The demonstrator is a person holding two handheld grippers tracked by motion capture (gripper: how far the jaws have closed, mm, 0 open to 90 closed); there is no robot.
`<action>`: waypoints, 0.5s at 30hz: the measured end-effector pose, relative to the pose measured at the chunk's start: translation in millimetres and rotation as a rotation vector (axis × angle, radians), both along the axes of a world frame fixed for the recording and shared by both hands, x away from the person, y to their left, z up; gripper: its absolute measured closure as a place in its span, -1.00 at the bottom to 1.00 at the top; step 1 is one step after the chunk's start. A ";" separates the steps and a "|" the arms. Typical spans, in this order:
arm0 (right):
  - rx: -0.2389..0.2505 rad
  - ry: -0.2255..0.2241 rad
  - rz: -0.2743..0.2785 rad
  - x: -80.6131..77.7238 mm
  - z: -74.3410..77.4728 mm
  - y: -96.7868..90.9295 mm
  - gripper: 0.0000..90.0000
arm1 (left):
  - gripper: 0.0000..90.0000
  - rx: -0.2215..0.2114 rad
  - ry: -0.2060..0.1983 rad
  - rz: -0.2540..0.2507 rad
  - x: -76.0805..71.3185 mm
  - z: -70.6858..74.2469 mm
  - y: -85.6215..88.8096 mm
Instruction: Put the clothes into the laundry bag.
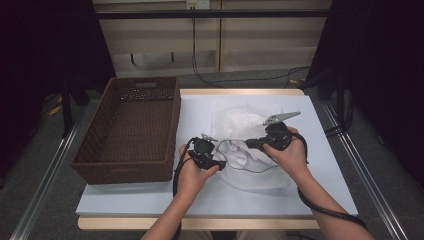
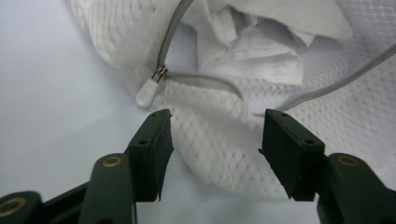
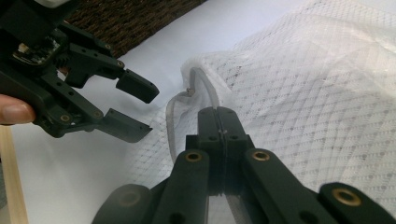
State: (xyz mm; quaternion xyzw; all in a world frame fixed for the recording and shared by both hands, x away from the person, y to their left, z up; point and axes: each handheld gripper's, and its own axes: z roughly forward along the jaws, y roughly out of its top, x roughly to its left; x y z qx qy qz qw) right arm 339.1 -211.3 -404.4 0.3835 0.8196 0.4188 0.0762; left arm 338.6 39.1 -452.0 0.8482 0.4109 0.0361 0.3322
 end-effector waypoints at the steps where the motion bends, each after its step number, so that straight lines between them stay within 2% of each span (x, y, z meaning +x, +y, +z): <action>1: -0.002 0.000 -0.001 0.0 0.0 0.0 1.00 | -0.01 0.005 -0.001 0.004 -0.6 -1.0 -0.4; 3: -0.003 -0.001 -0.002 0.1 -0.2 0.0 1.00 | 0.02 0.006 0.004 0.007 -0.7 -2.8 -0.6; 5: 0.000 0.000 0.001 0.3 -0.6 0.0 1.00 | 0.09 0.023 0.000 0.012 -0.4 -3.7 -1.1; 8: 0.000 -0.004 0.005 -0.3 -0.9 1.5 1.00 | 0.12 0.026 0.015 0.016 -0.8 -6.0 -1.5; 11: 0.001 -0.004 0.008 -0.7 -0.9 1.8 1.00 | 0.21 0.047 0.031 0.021 -2.0 -9.6 -2.1; 15: 0.002 -0.002 0.006 -0.9 -0.8 1.1 1.00 | 0.49 0.053 0.058 0.029 -2.7 -11.2 -0.7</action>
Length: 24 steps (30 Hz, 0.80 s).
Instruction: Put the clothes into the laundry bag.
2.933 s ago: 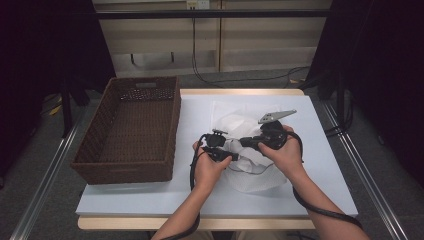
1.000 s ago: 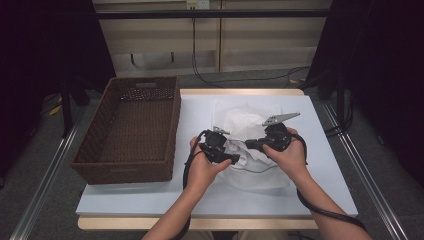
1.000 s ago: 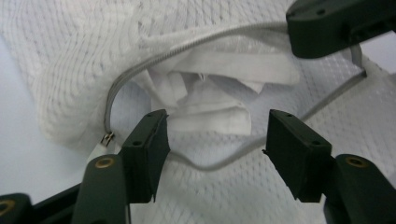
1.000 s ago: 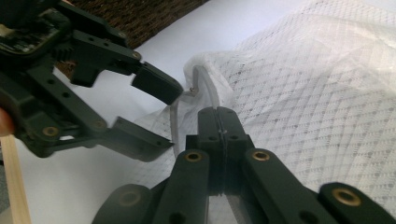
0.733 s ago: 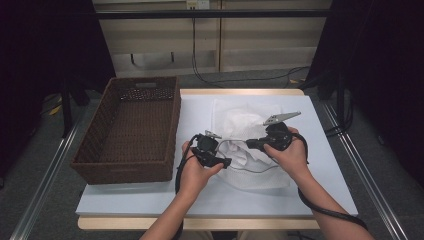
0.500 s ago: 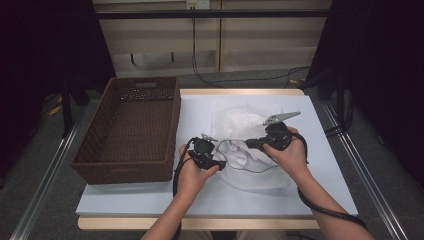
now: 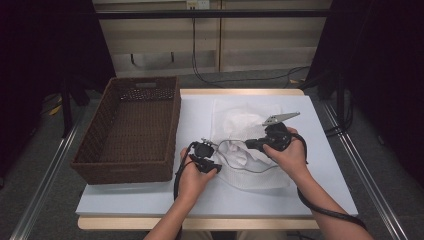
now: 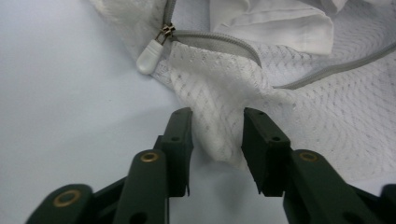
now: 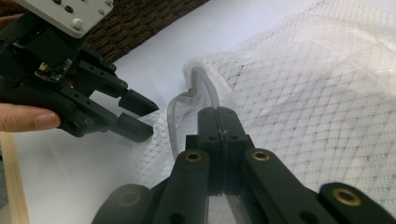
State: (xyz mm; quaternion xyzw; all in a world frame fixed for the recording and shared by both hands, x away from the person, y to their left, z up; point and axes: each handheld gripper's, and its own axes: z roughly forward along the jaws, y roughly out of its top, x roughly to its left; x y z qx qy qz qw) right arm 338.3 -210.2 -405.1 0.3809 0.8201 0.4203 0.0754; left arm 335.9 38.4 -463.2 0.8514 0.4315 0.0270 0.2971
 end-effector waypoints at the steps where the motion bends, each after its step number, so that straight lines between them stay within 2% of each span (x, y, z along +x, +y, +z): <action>1: 0.000 0.000 -0.002 0.1 -0.2 -0.1 1.00 | 0.61 0.001 0.015 0.004 0.2 0.4 0.6; 3: 0.000 0.000 0.000 0.3 -0.7 -0.3 1.00 | 0.79 -0.008 0.034 0.011 -1.0 1.0 -0.1; 6: -0.002 0.000 0.000 0.4 -1.2 0.1 1.00 | 0.92 -0.012 0.029 0.009 -2.2 4.9 0.6; 13: -0.005 0.003 -0.001 0.4 -3.2 0.7 1.00 | 0.97 -0.038 0.050 -0.002 -9.3 15.6 4.6; 16: -0.008 0.000 0.002 0.3 -3.7 0.8 1.00 | 0.98 -0.036 0.049 -0.008 -9.7 15.9 7.5; 17: -0.010 0.000 0.000 0.1 -3.4 0.8 1.00 | 0.98 -0.031 0.066 -0.016 -9.9 16.4 8.3; 20: -0.004 0.002 -0.002 -0.7 -3.0 0.1 1.00 | 0.98 -0.035 0.066 -0.022 -13.0 18.8 8.8; 21: -0.006 0.001 -0.003 -0.8 -3.0 -0.5 1.00 | 0.98 -0.045 0.063 -0.010 -14.2 19.6 9.1; 22: -0.008 0.001 -0.001 -0.6 -3.3 -1.3 1.00 | 0.98 -0.033 0.059 -0.026 -14.1 20.8 11.1; 24: -0.012 0.002 -0.003 -0.6 -4.0 -2.0 1.00 | 0.99 -0.030 0.062 -0.028 -14.3 21.8 13.6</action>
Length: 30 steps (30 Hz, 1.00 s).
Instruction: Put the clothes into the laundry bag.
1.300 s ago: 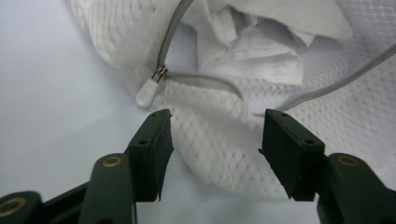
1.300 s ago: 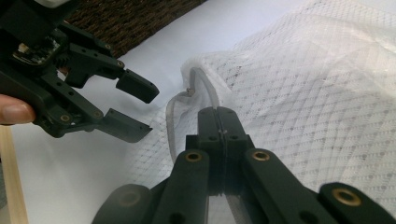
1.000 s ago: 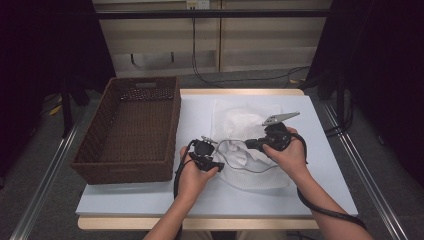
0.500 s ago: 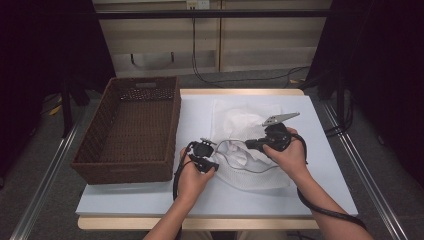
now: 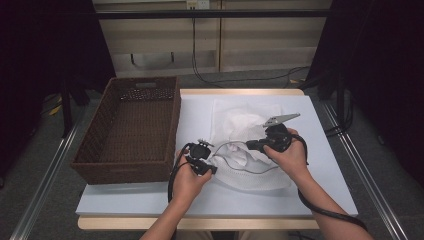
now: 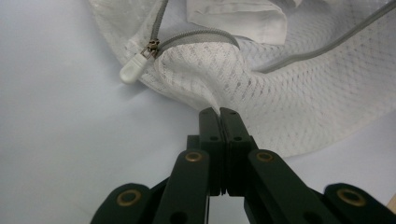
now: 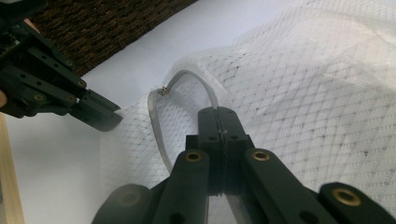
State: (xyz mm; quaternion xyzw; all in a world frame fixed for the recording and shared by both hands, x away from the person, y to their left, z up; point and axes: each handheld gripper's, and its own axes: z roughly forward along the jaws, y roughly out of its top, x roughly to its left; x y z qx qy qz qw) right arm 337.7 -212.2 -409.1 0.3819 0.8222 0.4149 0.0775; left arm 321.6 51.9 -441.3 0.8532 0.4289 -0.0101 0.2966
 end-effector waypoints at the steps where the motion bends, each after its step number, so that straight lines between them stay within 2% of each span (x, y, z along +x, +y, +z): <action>1: 0.003 0.002 -0.001 -0.1 -0.3 -0.1 1.00 | 0.98 -0.013 0.004 0.008 -0.9 -0.1 0.5; 3: 0.001 0.002 -0.002 -0.9 -0.7 0.5 1.00 | 0.98 -0.015 0.008 0.001 -3.4 0.2 1.9; 4: 0.004 0.001 0.000 -1.3 -0.8 0.7 1.00 | 0.98 -0.032 0.010 0.010 -5.7 0.0 1.8; 8: 0.000 0.004 -0.002 -2.4 -2.0 1.2 1.00 | 0.98 -0.030 0.009 -0.001 -13.4 1.5 4.1; 18: -0.007 0.011 0.042 -15.2 -12.5 3.1 1.00 | 0.98 -0.044 0.027 -0.007 -29.9 -0.8 12.1; 26: -0.023 0.039 0.064 -30.8 -26.7 -5.2 1.00 | 0.96 -0.025 0.048 -0.021 -29.6 -7.8 13.8; 27: -0.027 0.043 0.064 -31.9 -28.5 -6.7 1.00 | 0.94 -0.018 0.048 -0.036 -28.2 -8.0 15.1; 30: -0.030 0.046 0.064 -32.0 -31.9 -9.9 1.00 | 0.76 -0.040 0.039 0.005 -26.3 -5.5 15.6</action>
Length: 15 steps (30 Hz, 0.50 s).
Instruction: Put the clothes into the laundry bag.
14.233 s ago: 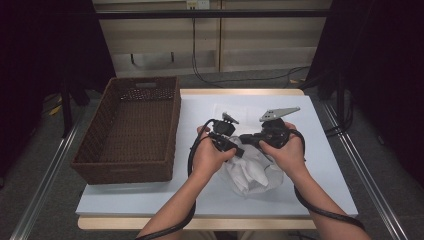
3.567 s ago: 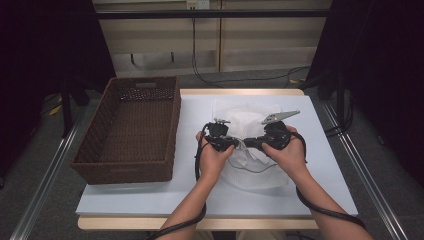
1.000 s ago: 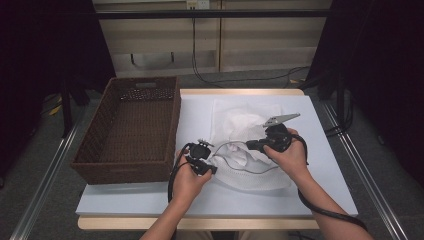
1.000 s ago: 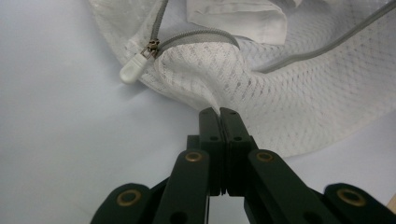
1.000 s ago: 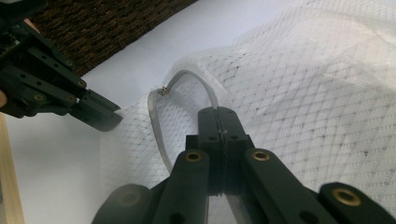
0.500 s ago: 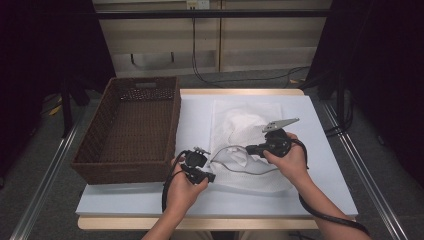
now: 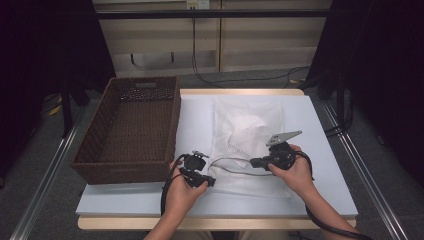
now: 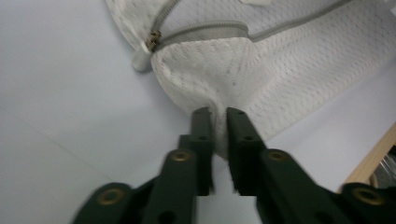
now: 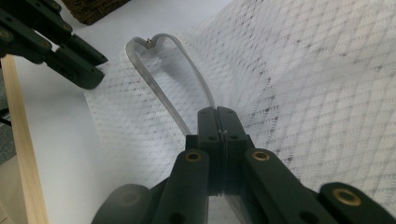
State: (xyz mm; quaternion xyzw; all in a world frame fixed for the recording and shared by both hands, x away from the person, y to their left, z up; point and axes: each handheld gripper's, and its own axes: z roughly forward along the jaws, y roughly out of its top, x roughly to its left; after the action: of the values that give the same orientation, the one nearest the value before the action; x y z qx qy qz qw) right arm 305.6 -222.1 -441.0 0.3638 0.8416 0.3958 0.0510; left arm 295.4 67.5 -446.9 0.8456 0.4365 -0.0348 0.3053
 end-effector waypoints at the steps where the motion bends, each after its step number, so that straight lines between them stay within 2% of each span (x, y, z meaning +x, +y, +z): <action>1: 0.001 0.003 0.000 -0.1 -0.6 -0.5 1.00 | 0.73 -0.002 -0.009 0.003 0.9 2.2 1.1; 5: -0.004 0.005 -0.004 0.1 -0.6 -1.3 1.00 | 0.49 -0.019 -0.056 0.025 4.7 10.7 2.8; 8: -0.001 0.000 -0.001 0.9 -0.8 -0.8 1.00 | 0.41 0.006 -0.100 0.039 9.5 12.9 1.9; 11: -0.009 0.003 -0.002 0.8 0.3 0.3 1.00 | 0.40 0.023 -0.102 0.048 14.1 9.3 -1.6; 15: -0.013 -0.002 0.002 1.5 1.6 2.4 1.00 | 0.36 0.040 -0.072 0.057 19.5 -1.3 -3.6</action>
State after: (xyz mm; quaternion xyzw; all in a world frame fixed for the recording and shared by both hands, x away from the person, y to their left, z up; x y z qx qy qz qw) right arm 307.1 -219.7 -439.4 0.3621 0.8446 0.3908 0.0537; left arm 314.9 64.0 -448.2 0.8395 0.4497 0.0128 0.3047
